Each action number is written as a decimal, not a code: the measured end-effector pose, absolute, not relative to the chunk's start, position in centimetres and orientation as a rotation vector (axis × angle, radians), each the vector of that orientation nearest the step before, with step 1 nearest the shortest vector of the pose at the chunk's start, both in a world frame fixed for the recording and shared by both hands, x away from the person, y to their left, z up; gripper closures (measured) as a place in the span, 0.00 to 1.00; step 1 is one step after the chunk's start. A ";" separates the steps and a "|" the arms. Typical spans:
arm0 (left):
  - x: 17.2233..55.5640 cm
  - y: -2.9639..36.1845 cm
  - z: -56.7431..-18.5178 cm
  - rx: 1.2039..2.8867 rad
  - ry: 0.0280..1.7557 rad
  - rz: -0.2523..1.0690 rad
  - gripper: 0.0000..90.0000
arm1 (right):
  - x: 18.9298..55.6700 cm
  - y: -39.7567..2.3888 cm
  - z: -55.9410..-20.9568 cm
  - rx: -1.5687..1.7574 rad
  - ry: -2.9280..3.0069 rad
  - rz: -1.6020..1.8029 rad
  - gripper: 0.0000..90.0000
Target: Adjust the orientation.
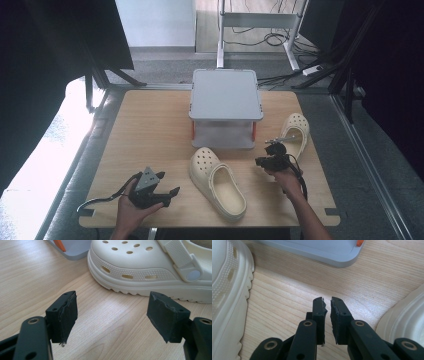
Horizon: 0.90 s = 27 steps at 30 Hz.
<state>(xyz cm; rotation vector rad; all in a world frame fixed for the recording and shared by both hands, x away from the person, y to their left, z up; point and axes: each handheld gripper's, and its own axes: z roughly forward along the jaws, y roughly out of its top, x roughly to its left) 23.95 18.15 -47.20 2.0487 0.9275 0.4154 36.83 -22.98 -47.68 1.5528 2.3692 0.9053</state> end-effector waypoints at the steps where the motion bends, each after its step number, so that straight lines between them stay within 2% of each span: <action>1: 23.9 18.1 -47.2 2.049 0.927 0.415 0.28 | 36.8 -23.0 -47.7 1.551 2.369 0.904 0.91; 15: 24.0 18.0 -47.3 2.055 0.930 0.411 0.28 | 36.6 -25.7 -48.3 1.608 2.274 0.834 0.98; 27: 24.0 18.0 -47.3 2.052 0.931 0.410 0.28 | 34.7 -29.7 -48.1 1.663 2.268 0.842 0.98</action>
